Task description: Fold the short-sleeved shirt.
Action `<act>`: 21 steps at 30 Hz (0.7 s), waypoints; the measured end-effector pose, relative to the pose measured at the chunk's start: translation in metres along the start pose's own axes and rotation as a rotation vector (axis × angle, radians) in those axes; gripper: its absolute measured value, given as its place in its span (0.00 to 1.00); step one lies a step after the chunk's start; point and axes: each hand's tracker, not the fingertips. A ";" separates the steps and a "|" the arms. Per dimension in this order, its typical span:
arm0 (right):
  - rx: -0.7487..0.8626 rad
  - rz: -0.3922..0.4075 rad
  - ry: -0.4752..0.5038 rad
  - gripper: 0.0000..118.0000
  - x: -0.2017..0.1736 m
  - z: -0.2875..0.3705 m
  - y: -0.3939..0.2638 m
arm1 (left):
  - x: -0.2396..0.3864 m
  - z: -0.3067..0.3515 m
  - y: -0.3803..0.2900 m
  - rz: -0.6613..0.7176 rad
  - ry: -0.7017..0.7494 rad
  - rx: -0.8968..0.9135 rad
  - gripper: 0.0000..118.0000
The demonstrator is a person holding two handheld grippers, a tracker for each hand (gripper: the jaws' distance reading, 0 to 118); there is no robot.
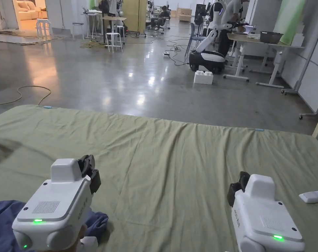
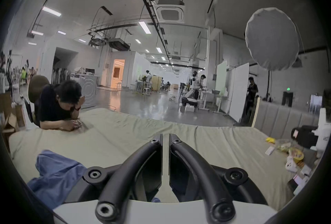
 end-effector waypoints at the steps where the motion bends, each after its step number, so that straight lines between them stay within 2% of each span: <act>1: -0.015 -0.020 0.000 0.02 0.001 0.000 -0.002 | 0.000 0.000 0.001 -0.008 0.002 -0.007 0.05; 5: 0.009 0.034 0.012 0.02 -0.002 0.004 -0.001 | 0.019 0.023 0.016 -0.048 -0.009 -0.010 0.05; 9: -0.013 0.046 0.028 0.02 -0.004 0.004 -0.003 | 0.016 0.019 0.010 -0.105 -0.004 -0.043 0.05; 13: -0.025 0.081 0.048 0.02 -0.008 0.002 -0.008 | -0.016 0.012 -0.004 -0.123 -0.017 -0.198 0.05; 18: -0.058 0.088 0.082 0.02 -0.013 0.002 -0.016 | -0.084 0.025 -0.003 -0.137 0.066 -0.401 0.06; 21: -0.078 0.088 0.092 0.02 -0.018 0.003 -0.022 | -0.120 0.032 -0.018 -0.108 0.100 -0.538 0.10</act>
